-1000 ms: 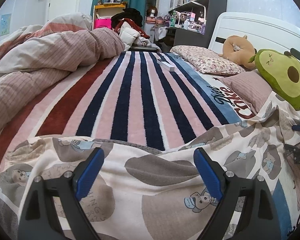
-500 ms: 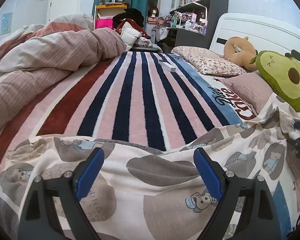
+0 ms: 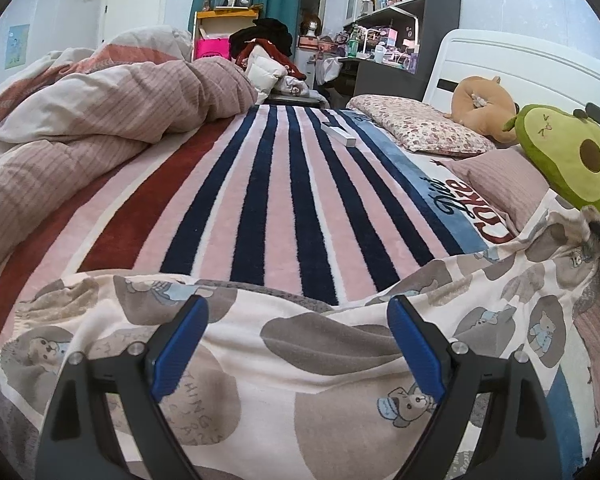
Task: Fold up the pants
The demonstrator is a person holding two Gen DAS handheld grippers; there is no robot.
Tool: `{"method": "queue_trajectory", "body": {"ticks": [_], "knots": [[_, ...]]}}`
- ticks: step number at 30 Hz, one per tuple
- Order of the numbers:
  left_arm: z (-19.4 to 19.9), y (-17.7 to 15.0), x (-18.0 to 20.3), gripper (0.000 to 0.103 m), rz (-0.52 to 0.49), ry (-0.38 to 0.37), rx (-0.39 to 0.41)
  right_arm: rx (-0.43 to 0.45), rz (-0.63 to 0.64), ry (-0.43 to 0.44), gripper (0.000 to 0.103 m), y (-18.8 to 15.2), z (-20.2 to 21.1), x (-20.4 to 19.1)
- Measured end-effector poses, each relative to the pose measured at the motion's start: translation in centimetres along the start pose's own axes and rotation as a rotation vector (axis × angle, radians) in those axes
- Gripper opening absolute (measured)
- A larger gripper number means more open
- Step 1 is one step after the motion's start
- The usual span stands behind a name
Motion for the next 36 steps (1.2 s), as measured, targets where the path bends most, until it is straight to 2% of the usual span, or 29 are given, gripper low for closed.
{"method": "queue_trajectory", "body": {"ticks": [9, 12, 14, 15, 16, 18, 22, 26, 27, 28, 29, 32, 36], "knots": [[-0.2, 0.0, -1.4, 0.089, 0.042, 0.054, 0.003, 0.046, -0.034, -0.108, 0.0, 4.7, -2.9, 5.3], [-0.1, 0.1, -1.7, 0.089, 0.049, 0.066, 0.008, 0.017, -0.052, -0.07, 0.002, 5.0, -4.6, 5.6], [0.0, 0.0, -1.6, 0.089, 0.04, 0.075, 0.013, -0.016, -0.087, 0.002, 0.026, 4.5, -5.6, 5.5], [0.0, 0.1, -1.6, 0.089, 0.035, 0.075, 0.013, -0.025, -0.105, 0.019, 0.055, 4.1, -5.8, 5.6], [0.1, 0.0, -1.5, 0.089, 0.03, 0.073, 0.012, -0.033, -0.121, 0.03, 0.075, 3.7, -6.0, 5.8], [0.3, 0.1, -1.7, 0.089, 0.028, 0.081, 0.011, -0.066, -0.144, 0.066, 0.08, 2.5, -6.5, 5.8], [1.7, -0.3, -2.5, 0.089, 0.04, 0.097, 0.007, -0.18, -0.204, 0.185, 0.08, -0.8, -8.1, 5.5], [4.2, -1.6, -3.9, 0.089, 0.103, 0.142, 0.03, -0.211, -0.268, 0.297, 0.076, -2.6, -9.3, 4.6], [4.6, -2.0, -4.1, 0.089, 0.112, 0.144, 0.033, -0.199, -0.284, 0.347, 0.057, -2.5, -9.3, 4.2], [4.8, -2.4, -4.3, 0.089, 0.12, 0.147, 0.037, -0.189, -0.298, 0.412, 0.015, -2.4, -9.0, 3.8], [5.0, -2.6, -4.4, 0.089, 0.129, 0.143, 0.037, -0.179, -0.305, 0.429, 0.002, -2.3, -8.6, 3.5], [5.2, -3.2, -4.6, 0.089, 0.146, 0.143, 0.033, -0.096, -0.269, 0.368, 0.002, -2.0, -6.7, 3.6], [6.4, -3.5, -4.8, 0.089, 0.156, 0.151, 0.042, -0.008, -0.335, 0.359, 0.001, -2.1, -3.7, 5.5]]}}
Point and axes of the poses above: each gripper's, at about its wrist camera, not at the fingertips, and z roughly against the way its jaws point, x to its right, y to its top, the point moved 9 cm from there along -z, roughly the way its jaws point, and after that the axes turned 8 degrees about -x, right-handed, at the moved point
